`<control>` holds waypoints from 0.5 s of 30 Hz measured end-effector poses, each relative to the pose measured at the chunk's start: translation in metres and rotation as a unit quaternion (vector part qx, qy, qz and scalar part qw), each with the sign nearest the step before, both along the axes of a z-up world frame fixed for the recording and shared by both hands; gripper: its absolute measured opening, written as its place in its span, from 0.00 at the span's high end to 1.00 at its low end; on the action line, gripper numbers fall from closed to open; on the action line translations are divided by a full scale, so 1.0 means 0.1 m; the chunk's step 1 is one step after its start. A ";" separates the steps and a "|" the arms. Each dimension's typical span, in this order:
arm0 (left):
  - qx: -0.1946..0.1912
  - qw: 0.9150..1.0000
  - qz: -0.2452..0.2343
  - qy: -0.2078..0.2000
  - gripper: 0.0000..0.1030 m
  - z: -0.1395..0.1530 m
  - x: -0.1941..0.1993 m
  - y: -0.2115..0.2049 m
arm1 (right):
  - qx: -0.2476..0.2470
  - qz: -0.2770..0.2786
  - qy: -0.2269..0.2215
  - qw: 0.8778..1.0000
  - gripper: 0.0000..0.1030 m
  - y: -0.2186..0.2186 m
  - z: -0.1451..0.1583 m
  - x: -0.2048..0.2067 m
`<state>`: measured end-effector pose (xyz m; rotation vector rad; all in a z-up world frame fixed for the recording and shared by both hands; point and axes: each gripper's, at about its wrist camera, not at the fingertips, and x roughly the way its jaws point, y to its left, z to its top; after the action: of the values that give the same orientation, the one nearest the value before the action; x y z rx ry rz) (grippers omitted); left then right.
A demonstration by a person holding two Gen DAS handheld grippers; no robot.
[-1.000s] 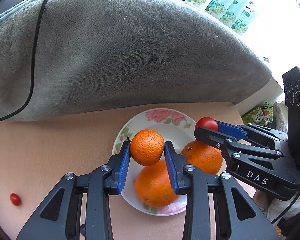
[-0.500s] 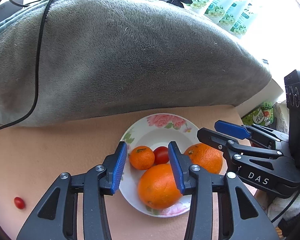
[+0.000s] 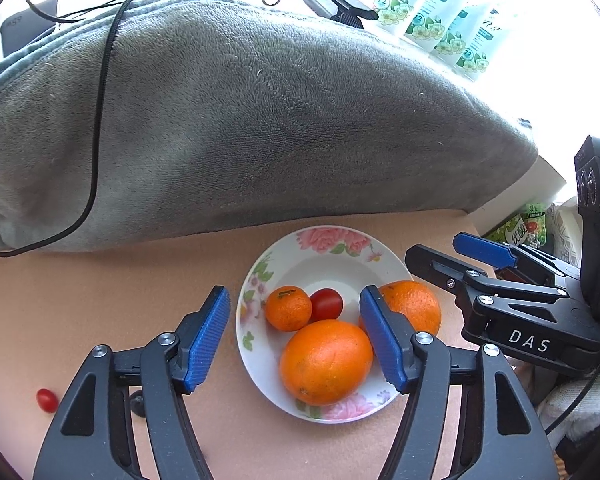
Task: Organize fruits
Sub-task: 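Withdraw both tools from the bowl toward the loose fruits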
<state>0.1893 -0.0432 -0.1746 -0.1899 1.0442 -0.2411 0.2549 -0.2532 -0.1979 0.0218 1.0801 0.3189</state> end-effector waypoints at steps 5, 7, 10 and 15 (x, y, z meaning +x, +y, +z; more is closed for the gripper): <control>0.000 1.000 0.001 -0.003 0.35 0.02 -0.05 0.05 | 0.005 -0.002 -0.009 1.000 0.26 0.01 0.07 -0.08; -0.002 1.000 0.003 -0.004 0.35 0.04 -0.09 0.08 | 0.009 -0.004 -0.011 1.000 0.26 0.00 0.09 -0.11; -0.002 1.000 0.005 -0.005 0.35 0.06 -0.12 0.12 | 0.011 -0.007 -0.016 1.000 0.26 0.01 0.11 -0.17; -0.001 1.000 0.010 -0.006 0.35 0.09 -0.20 0.20 | 0.011 -0.006 -0.020 1.000 0.26 0.04 0.14 -0.27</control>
<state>0.1693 -0.0230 -0.1658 -0.2015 1.0303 -0.2252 0.2277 -0.2494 -0.1835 0.0408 1.0355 0.3188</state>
